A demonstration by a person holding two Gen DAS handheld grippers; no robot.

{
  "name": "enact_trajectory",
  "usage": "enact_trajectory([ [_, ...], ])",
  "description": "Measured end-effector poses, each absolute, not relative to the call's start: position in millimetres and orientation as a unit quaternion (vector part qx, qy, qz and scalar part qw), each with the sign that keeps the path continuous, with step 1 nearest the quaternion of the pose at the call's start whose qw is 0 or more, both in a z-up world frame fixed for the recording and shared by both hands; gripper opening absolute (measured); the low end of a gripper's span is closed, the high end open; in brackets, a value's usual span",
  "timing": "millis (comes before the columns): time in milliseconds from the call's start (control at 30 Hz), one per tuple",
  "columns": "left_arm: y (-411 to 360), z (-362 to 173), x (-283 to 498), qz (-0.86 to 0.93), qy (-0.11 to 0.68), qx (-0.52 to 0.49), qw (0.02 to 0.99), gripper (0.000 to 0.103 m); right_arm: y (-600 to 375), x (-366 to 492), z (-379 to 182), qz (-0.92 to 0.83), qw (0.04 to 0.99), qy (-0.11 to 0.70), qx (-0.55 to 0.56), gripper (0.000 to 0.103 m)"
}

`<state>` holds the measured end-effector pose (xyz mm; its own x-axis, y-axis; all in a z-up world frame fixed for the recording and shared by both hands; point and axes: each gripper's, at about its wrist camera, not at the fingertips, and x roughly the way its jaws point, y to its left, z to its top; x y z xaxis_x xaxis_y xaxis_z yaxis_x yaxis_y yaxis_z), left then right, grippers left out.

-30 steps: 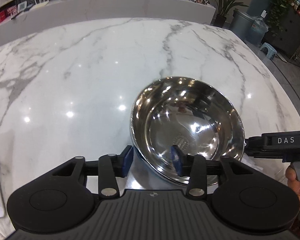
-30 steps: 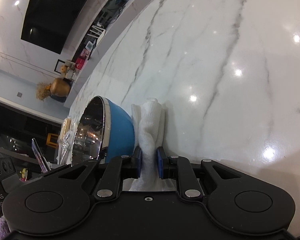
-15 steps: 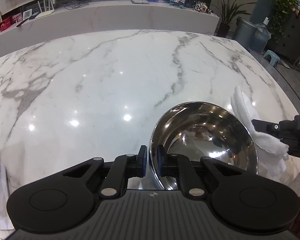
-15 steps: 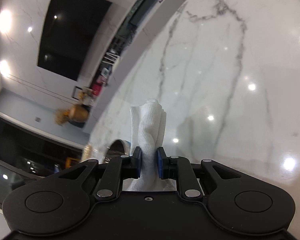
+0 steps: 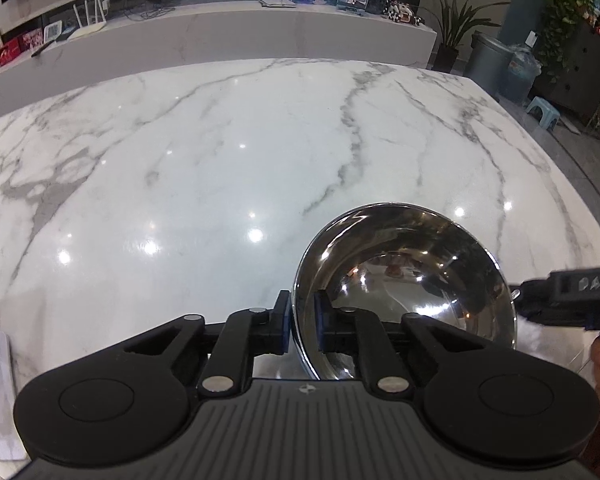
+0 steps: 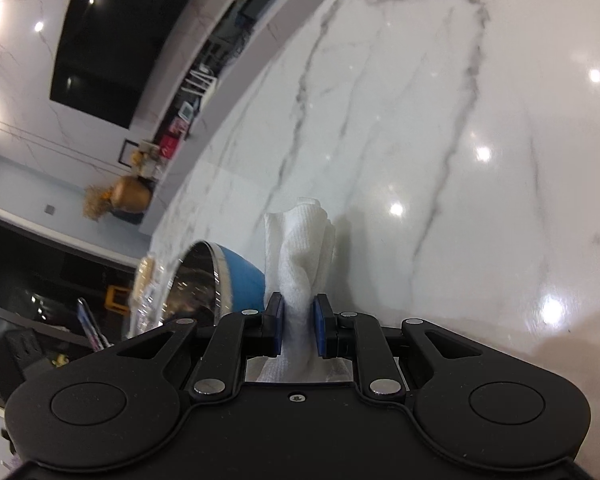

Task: Clean bowl
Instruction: 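Hold the bowl with the left gripper while the right gripper keeps wiping the outer wall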

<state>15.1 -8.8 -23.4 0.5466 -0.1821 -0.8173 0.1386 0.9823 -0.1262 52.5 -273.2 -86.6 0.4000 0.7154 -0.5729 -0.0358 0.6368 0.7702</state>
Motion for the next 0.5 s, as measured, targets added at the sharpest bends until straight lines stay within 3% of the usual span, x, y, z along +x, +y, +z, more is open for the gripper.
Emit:
enact_trajectory([
  [100, -8.1, -26.1, 14.2, -0.090, 0.480, -0.033, 0.872, 0.025, -270.6, 50.1, -88.9, 0.245, 0.761, 0.495, 0.339, 0.015],
  [267, -13.2, -31.1, 8.5, -0.096, 0.498, -0.024, 0.862, 0.025, -269.6, 49.6, -87.8, 0.246, 0.761, 0.495, 0.338, 0.015],
  [367, -12.7, -30.3, 8.3, -0.095, 0.496, -0.023, 0.863, 0.024, -269.6, 49.0, -87.9, 0.246, 0.762, 0.495, 0.337, 0.015],
  [500, -11.0, -29.2, 9.8, -0.089, 0.490, -0.022, 0.867, 0.016, -271.0, 50.0, -86.9, 0.246, 0.763, 0.494, 0.338, 0.015],
])
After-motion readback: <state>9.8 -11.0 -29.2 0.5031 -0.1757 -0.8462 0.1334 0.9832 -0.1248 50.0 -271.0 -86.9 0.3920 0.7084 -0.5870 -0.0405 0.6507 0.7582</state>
